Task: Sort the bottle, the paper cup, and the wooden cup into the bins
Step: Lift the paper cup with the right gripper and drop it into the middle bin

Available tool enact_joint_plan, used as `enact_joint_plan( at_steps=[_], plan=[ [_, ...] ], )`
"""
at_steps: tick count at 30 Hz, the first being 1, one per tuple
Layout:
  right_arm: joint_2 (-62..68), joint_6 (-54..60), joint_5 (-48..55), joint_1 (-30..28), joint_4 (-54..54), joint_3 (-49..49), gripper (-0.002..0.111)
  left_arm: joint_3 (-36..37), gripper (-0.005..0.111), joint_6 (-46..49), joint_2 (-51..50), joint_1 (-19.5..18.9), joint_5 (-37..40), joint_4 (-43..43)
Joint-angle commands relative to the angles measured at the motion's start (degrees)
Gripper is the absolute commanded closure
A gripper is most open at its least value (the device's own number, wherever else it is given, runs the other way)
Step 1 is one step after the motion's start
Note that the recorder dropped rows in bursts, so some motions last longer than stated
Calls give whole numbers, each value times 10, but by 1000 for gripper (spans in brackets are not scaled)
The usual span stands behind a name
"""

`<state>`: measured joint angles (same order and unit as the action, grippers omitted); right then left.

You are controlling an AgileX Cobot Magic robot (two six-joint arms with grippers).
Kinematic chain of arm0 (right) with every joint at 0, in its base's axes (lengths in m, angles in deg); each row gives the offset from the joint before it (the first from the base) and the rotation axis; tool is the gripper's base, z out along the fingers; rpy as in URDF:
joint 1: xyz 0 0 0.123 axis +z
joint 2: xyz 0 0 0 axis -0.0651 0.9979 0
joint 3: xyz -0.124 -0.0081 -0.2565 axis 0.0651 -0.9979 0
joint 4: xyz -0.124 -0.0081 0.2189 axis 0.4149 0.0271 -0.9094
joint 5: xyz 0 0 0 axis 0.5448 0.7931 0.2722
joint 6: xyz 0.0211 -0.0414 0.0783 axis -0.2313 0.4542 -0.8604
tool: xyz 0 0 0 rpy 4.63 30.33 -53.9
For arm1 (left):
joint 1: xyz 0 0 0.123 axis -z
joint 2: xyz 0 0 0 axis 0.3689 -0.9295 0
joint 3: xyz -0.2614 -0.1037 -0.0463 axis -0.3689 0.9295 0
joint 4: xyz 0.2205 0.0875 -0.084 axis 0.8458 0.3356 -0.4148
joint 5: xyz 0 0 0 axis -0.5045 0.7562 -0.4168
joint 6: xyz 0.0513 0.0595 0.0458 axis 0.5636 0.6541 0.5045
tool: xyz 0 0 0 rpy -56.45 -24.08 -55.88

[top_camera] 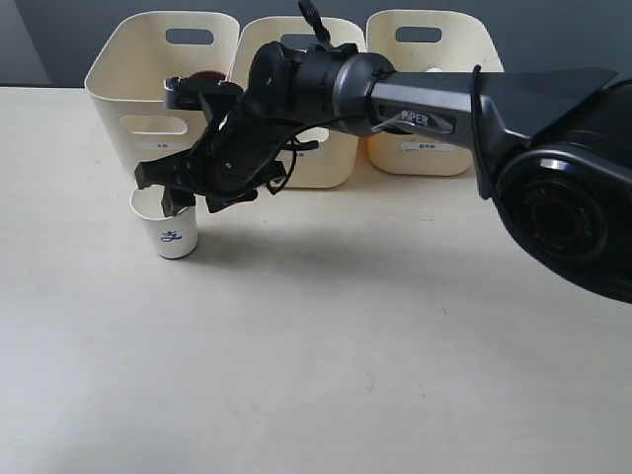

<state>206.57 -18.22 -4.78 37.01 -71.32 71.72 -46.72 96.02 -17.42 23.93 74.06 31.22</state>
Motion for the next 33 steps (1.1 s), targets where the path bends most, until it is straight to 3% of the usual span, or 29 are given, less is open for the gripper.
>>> enact_joint_plan(
  at_steps=[1,5,13,16,24,33],
  plan=[
    [-2,0,-6,0,3,0,72,1,107,-1,3,2,-3,0],
    [-2,8,-6,0,6,0,108,1,107,-1,3,2,-3,0],
    [-24,28,37,-7,28,17,108,1,107,-1,3,2,-2,0],
    [-71,39,58,-9,99,30,108,1,107,-1,3,2,-2,0],
    [-195,-84,20,-10,304,30,108,1,107,-1,3,2,-2,0],
    [-210,-201,-2,-11,474,30,108,1,107,-1,3,2,-3,0]
  ],
)
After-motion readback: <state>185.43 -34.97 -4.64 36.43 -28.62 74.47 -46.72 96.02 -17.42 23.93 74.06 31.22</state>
